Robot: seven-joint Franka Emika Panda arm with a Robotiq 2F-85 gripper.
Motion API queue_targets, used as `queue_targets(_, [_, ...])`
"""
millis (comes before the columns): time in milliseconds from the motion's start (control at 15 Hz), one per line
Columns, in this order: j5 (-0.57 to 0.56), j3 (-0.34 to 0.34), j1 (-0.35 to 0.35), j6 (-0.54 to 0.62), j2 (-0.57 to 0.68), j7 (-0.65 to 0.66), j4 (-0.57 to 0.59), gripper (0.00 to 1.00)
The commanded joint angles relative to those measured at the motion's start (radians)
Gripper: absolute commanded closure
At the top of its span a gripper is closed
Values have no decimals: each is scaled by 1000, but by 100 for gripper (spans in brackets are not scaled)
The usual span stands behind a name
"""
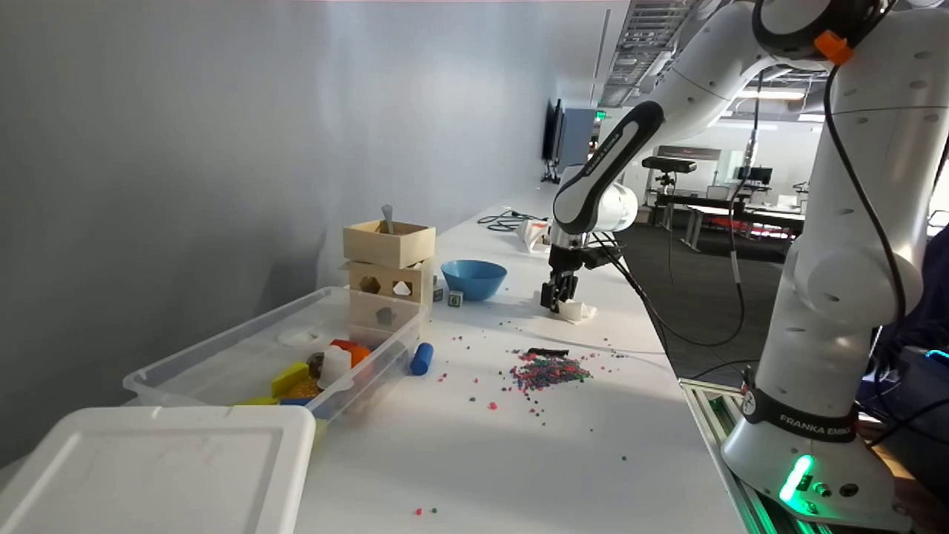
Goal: Use the white napkin to wipe the cereal on the counter to the left.
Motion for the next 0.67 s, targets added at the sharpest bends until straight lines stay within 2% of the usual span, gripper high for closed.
queue_targets(0, [-135,-13,-6,-2,21,52,7,100])
queue_targets(200, [-326,-35,-2,-45,31,122,14,100])
queue_targets(267, [-351,-37,-2,-75,31,136,12,100])
queue_targets(400, [-316,-29,-5,-152,17,115,-1,100])
queue_targets(600, [-180,-12,-11,-217,-6,39,-8,100])
